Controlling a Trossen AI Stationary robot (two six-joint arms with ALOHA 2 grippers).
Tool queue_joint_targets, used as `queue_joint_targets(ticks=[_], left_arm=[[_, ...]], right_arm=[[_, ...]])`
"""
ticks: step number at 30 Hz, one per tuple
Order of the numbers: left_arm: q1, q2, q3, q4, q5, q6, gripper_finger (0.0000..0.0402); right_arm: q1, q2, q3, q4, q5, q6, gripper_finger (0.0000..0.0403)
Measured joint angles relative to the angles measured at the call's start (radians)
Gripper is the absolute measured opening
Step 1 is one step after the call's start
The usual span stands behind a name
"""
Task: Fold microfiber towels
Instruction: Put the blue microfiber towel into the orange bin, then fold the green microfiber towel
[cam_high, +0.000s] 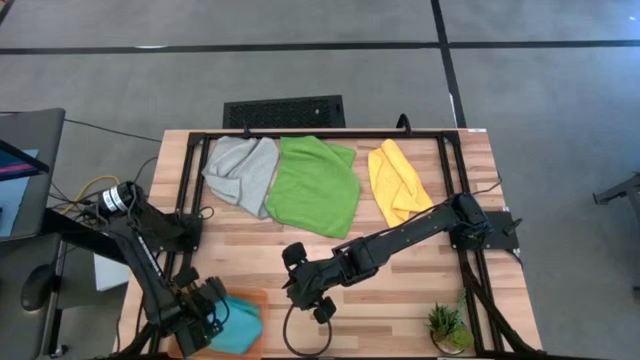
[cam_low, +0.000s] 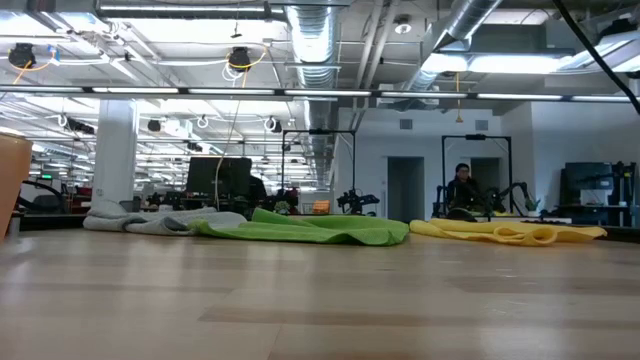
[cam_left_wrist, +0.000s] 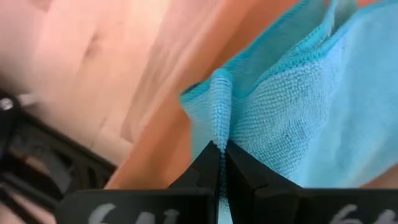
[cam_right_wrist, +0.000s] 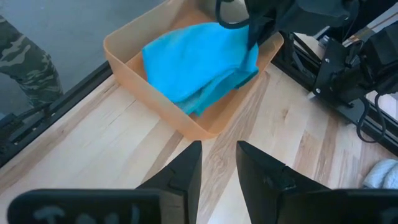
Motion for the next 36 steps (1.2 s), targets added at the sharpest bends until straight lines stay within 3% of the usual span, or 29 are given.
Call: queue_joint_targets(ticks=[12, 21, 25, 32, 36], left_arm=[[0.000, 0.000, 0.000, -0.019, -0.006, -0.095, 0.0025], [0.000, 0.000, 0.000, -0.032, 0.000, -0.096, 0.0114], [0.001, 0.000, 0.000, -0.071, 0.027, 0.010, 0.0152], [0.001, -0.035, 0.003, -0.084, 0.045, 0.024, 0.0171], [0.001, -0.079, 0.048, -0.112, -0.039, 0.032, 0.0171]], right_arm=[[-0.001, 0.000, 0.000, 0.000, 0.000, 0.000, 0.0122], [-0.001, 0.000, 0.000, 0.000, 0.000, 0.000, 0.0122], [-0.001, 0.000, 0.000, 0.000, 0.001, -0.002, 0.0122], [0.000, -0.007, -0.001, -0.043, 0.162, -0.006, 0.0122], [-0.004, -0.043, -0.001, -0.111, 0.185, 0.044, 0.0122]])
